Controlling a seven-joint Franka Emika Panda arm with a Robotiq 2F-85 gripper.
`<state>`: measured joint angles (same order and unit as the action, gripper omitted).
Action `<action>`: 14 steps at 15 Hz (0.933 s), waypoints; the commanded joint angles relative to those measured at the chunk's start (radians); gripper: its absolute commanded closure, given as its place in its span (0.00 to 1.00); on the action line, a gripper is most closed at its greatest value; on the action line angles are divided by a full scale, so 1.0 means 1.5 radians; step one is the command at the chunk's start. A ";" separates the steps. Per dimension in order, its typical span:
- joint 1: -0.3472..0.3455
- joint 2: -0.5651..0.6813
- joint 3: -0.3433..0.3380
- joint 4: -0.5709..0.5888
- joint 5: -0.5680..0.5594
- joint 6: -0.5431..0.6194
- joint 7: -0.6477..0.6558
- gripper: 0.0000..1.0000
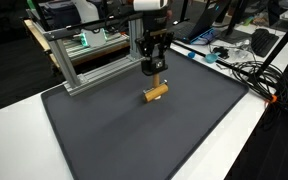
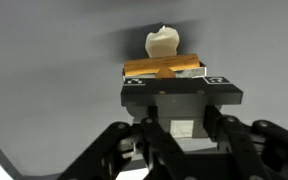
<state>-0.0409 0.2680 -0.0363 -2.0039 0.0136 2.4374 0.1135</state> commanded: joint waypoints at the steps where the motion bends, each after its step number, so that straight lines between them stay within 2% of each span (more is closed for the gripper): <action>1: 0.016 -0.009 0.005 -0.027 -0.013 -0.005 -0.014 0.79; 7: 0.038 -0.011 -0.015 -0.024 -0.117 -0.074 0.013 0.79; 14: 0.032 -0.012 0.000 -0.013 -0.105 -0.158 -0.026 0.79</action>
<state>0.0093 0.2494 -0.0346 -2.0138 -0.1342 2.2796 0.1014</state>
